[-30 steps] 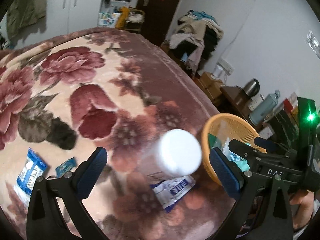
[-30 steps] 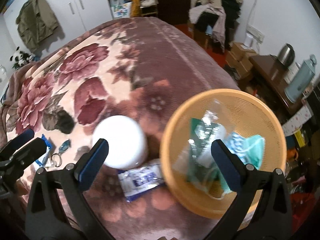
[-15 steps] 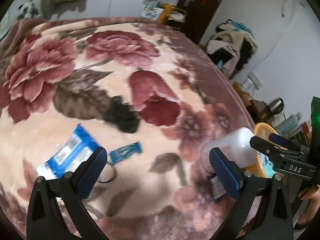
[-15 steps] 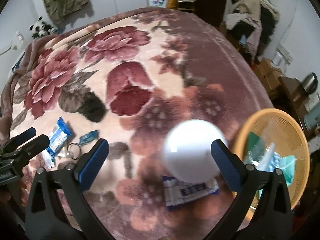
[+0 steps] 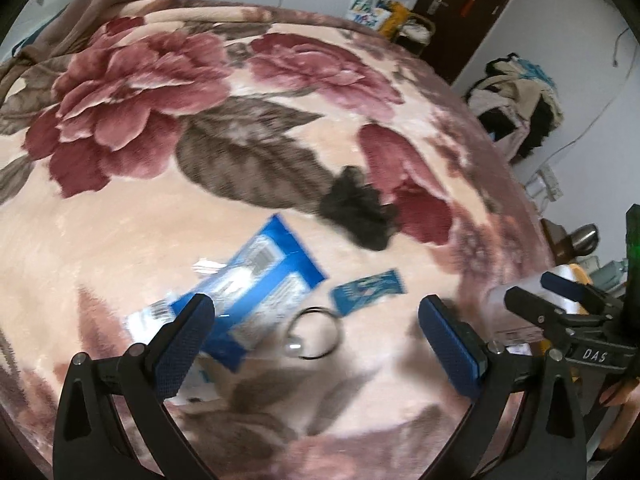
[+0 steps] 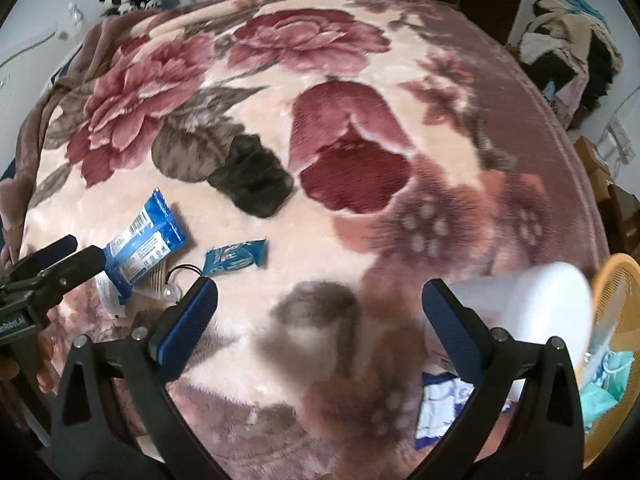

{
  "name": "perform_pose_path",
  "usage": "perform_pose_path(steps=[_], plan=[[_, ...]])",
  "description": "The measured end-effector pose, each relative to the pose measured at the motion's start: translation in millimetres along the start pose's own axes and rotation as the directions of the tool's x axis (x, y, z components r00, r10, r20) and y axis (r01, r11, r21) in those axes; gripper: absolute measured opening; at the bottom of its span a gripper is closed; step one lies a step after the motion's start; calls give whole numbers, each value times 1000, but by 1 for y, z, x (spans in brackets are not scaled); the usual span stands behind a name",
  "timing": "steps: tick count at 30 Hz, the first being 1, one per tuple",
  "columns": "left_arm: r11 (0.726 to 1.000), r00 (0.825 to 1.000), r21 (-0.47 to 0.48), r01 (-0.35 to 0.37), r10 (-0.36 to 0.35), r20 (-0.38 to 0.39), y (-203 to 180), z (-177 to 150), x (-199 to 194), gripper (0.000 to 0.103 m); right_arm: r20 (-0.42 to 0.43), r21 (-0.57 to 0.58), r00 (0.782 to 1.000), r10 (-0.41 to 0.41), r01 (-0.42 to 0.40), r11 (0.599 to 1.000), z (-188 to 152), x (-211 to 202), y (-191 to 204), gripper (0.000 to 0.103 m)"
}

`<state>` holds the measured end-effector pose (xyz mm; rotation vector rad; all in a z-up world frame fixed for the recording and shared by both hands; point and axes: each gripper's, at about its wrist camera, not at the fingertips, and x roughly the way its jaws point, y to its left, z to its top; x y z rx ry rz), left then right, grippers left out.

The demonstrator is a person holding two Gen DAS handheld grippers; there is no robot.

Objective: Organize soft objects
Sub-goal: 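Move both tools away from the basket over the remaining items on the bedspread, then grasp the blue wet-wipe pack with the left tool while the right tool grasps the black scrunchie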

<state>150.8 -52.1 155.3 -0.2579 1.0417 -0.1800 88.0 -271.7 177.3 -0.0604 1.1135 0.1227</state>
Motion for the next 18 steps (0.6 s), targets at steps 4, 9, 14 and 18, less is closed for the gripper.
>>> perform_pose_path(steps=[4, 9, 14, 18], plan=[[999, 999, 7, -38, 38, -12, 18, -3, 12, 102, -36, -19, 999, 9, -9, 1000, 2, 24, 11, 103], [991, 995, 95, -92, 96, -36, 21, -5, 35, 102, -81, -34, 996, 29, -31, 999, 1, 49, 23, 103], [951, 982, 263, -164, 183, -51, 2, -5, 61, 101, -102, -23, 994, 41, -44, 999, -2, 61, 24, 103], [923, 972, 336, -187, 223, -72, -6, -5, 80, 98, -108, -26, 993, 36, -39, 999, 1, 68, 24, 103]])
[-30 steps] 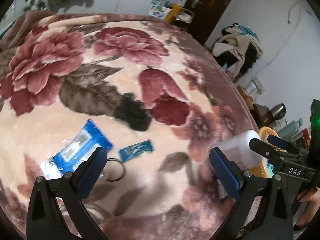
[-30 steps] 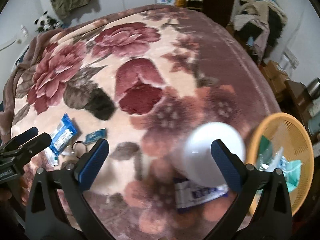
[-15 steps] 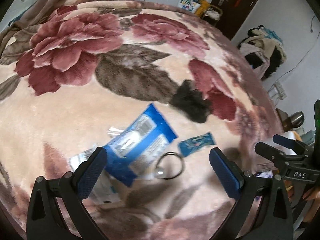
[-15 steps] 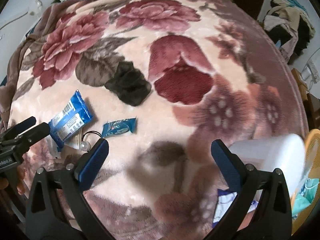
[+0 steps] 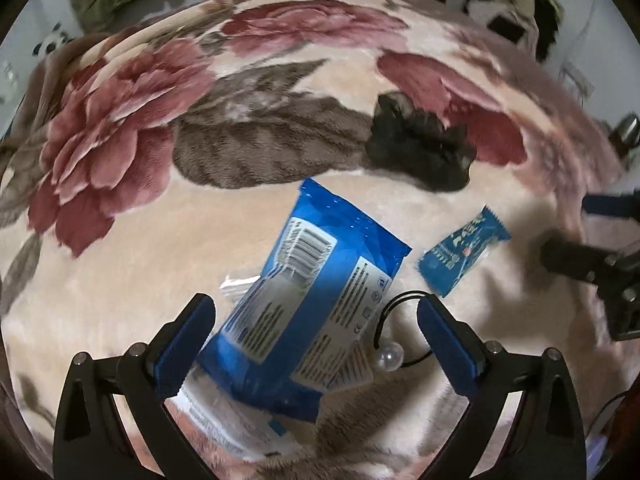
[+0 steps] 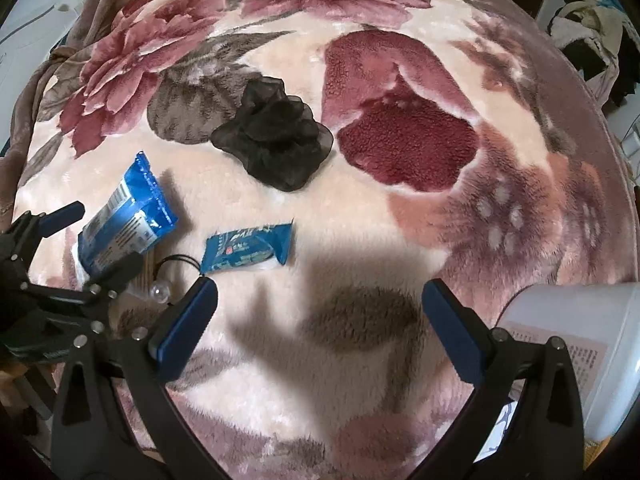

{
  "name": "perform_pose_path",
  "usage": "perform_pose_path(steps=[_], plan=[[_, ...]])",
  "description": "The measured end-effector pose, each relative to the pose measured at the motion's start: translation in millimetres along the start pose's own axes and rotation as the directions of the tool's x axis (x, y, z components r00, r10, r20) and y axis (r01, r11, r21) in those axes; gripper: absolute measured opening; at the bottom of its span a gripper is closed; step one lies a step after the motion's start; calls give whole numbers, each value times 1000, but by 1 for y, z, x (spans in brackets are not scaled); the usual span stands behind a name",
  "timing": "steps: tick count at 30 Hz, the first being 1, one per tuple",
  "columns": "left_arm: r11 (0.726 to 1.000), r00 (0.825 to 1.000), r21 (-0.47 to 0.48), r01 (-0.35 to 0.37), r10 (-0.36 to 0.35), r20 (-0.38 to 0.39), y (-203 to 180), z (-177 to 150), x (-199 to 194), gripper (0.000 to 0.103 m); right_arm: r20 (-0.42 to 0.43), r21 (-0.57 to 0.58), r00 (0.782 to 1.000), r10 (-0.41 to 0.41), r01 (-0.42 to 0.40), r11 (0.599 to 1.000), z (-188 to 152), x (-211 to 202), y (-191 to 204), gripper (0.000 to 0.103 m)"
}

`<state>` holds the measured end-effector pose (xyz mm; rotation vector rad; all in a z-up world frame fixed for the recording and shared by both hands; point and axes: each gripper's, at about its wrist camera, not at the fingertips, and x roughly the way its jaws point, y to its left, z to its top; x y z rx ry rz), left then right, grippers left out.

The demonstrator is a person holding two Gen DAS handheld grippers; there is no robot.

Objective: Organize soft objects
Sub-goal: 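Grasp the blue wet-wipe pack with the left tool while the right tool grasps the black scrunchie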

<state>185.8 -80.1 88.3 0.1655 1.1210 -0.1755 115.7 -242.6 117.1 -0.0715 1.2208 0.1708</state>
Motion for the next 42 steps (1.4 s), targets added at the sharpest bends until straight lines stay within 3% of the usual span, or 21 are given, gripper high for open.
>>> perform_pose_path(steps=[4, 6, 10, 13, 19, 22, 24, 27, 30, 35, 42], plan=[[999, 999, -25, -25, 25, -31, 5, 1, 15, 84, 11, -9, 1000, 0, 0, 1000, 13, 9, 5, 103], [988, 999, -151, 26, -29, -15, 23, 0, 16, 80, 20, -15, 1000, 8, -8, 1000, 21, 15, 8, 103], [916, 991, -379, 131, -126, 39, 59, -6, 11, 78, 36, -26, 999, 14, -13, 1000, 38, 31, 13, 103], [893, 986, -417, 168, -160, 54, 70, -9, 10, 78, 51, -27, 998, 32, -31, 999, 54, 41, 14, 103], [883, 982, -431, 187, -180, 57, 75, -8, 15, 78, 77, -69, 996, 40, -35, 997, 75, 52, 29, 101], [883, 983, -434, 179, -179, 42, 77, -7, 19, 78, 41, -98, 999, 29, -25, 995, 79, 63, 34, 78], [885, 983, -432, 176, -179, 35, 76, -8, 21, 75, 11, -110, 1000, 24, -23, 994, 77, 71, 36, 51], [888, 985, -428, 169, -166, 45, 75, -10, 17, 65, -1, -106, 998, 59, -59, 993, 71, 69, 34, 23], [878, 984, -445, 177, -164, 69, 77, -15, 7, 63, 37, -109, 996, 82, -78, 991, 59, 53, 32, 17], [863, 982, -469, 189, -157, 106, 76, -27, -18, 63, 85, -104, 988, 129, -120, 987, 35, 19, 34, 17], [871, 987, -463, 163, -135, 92, 58, -63, -50, 63, 89, -82, 978, 191, -184, 980, -11, -8, 44, 17]])
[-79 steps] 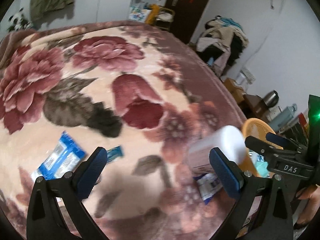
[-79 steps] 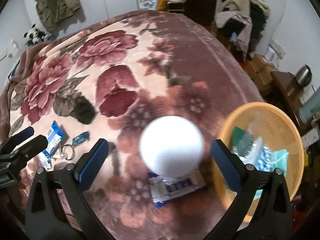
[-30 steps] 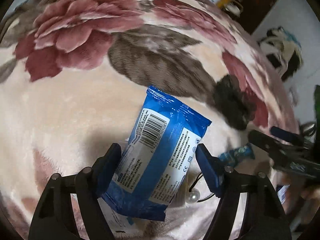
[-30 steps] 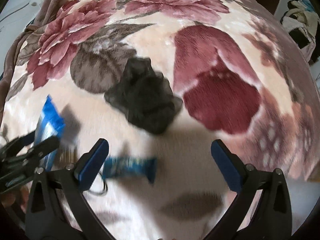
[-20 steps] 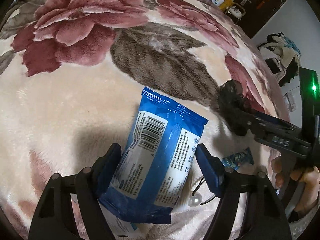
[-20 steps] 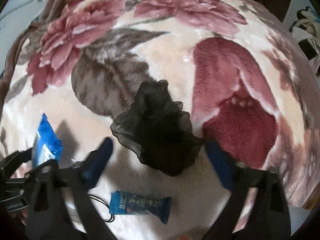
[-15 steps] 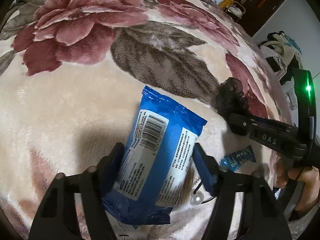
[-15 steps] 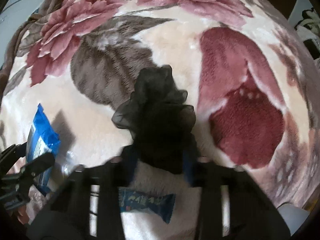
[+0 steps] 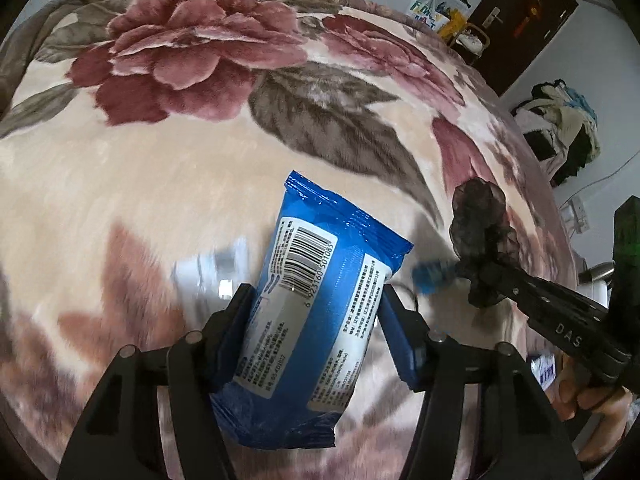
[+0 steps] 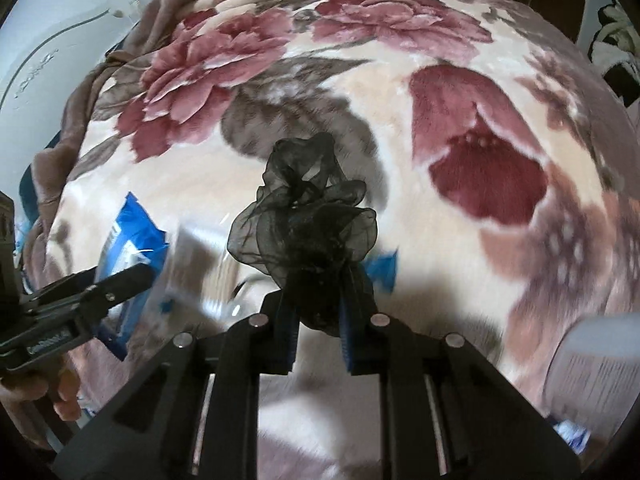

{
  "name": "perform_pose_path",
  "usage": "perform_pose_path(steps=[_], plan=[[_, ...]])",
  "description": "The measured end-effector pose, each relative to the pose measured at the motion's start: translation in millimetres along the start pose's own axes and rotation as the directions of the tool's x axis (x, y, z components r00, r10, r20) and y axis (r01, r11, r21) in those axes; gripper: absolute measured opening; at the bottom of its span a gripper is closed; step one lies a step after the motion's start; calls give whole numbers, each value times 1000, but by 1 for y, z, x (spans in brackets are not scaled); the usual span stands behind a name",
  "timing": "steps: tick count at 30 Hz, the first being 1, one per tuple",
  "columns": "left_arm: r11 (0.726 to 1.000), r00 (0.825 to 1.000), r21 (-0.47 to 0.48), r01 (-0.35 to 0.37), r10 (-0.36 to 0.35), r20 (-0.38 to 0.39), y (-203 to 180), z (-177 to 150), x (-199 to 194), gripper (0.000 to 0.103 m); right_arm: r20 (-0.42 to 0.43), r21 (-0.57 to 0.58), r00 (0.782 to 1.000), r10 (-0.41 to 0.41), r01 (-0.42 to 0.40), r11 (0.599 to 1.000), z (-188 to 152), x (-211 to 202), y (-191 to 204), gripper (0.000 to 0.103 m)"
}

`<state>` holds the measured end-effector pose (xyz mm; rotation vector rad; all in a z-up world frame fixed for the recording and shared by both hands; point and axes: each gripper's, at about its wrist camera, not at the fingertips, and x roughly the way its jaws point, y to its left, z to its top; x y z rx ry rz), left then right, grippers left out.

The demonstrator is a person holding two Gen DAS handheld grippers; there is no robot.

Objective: Organize soft objects
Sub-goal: 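Grasp the blue wet-wipe pack with the left tool while the right tool grasps the black scrunchie, then lift the wipe pack and scrunchie and carry both toward the orange basket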

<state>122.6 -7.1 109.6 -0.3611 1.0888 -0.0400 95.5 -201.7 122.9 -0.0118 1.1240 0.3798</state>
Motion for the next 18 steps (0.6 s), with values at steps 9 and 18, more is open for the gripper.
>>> perform_pose_path(steps=[9, 18], plan=[[998, 997, 30, -56, 58, -60, -1, -59, -12, 63, -140, 26, 990, 30, -26, 999, -64, 10, 9, 20], [997, 986, -1, -81, 80, -147, 16, -89, 11, 66, -181, -25, 983, 21, -26, 999, -75, 22, 19, 51]])
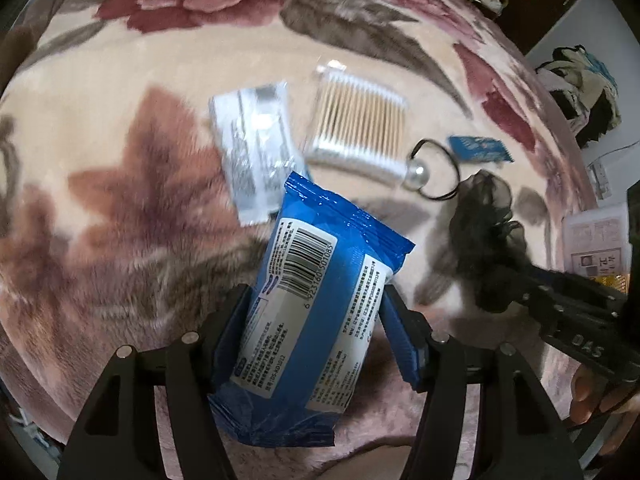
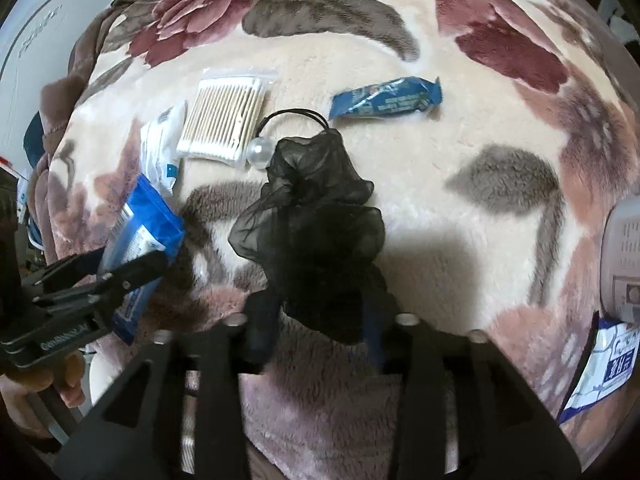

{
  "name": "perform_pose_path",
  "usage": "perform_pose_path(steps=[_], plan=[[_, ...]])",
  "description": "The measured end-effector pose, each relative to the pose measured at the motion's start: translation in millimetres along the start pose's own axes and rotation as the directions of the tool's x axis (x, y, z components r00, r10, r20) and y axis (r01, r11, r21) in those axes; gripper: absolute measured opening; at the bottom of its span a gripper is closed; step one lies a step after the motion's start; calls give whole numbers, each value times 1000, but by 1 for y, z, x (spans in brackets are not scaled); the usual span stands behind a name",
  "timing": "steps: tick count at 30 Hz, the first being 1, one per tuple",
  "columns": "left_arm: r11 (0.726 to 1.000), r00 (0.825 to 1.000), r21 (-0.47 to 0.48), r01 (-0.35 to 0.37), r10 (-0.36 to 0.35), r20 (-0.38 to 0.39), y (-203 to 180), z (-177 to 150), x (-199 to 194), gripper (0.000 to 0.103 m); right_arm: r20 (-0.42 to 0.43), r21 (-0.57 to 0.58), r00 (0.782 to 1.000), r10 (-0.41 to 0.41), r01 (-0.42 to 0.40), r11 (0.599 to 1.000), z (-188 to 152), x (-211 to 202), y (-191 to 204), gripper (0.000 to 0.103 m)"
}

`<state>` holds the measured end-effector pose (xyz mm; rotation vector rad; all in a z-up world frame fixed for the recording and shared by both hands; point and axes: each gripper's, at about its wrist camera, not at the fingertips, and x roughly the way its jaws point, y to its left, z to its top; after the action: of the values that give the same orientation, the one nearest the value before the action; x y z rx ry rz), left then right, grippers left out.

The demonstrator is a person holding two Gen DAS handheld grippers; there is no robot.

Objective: Organize soft objects
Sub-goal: 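Lift the wipe pack and scrunchie and carry both toward the orange basket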

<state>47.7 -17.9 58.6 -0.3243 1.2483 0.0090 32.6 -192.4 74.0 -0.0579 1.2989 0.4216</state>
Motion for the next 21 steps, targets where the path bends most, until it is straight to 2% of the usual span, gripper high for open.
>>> perform_pose_path(steps=[3, 10, 11, 12, 16, 21], plan=[[1000, 1000, -3, -6, 6, -10, 4, -5, 6, 70, 18, -21, 1000, -25, 25, 999, 1, 1, 4, 65], [1000, 1000, 14, -7, 7, -4, 5, -11, 10, 69, 12, -15, 999, -51, 51, 999, -1, 14, 5, 64], [1000, 1000, 17, -11, 11, -1, 5, -11, 10, 64, 17, -15, 998, -54, 55, 998, -2, 13, 6, 53], [1000, 1000, 23, -19, 19, 3, 4, -12, 9, 63, 15, -19, 998, -61, 61, 998, -2, 13, 7, 31], [999, 999, 37, -19, 18, 26, -2, -12, 2, 58, 15, -18, 998, -55, 56, 998, -5, 9, 10, 24], [999, 997, 35, -9, 7, 72, -5, -7, -18, 58, 50, -6, 998, -40, 40, 999, -8, -6, 12, 23]])
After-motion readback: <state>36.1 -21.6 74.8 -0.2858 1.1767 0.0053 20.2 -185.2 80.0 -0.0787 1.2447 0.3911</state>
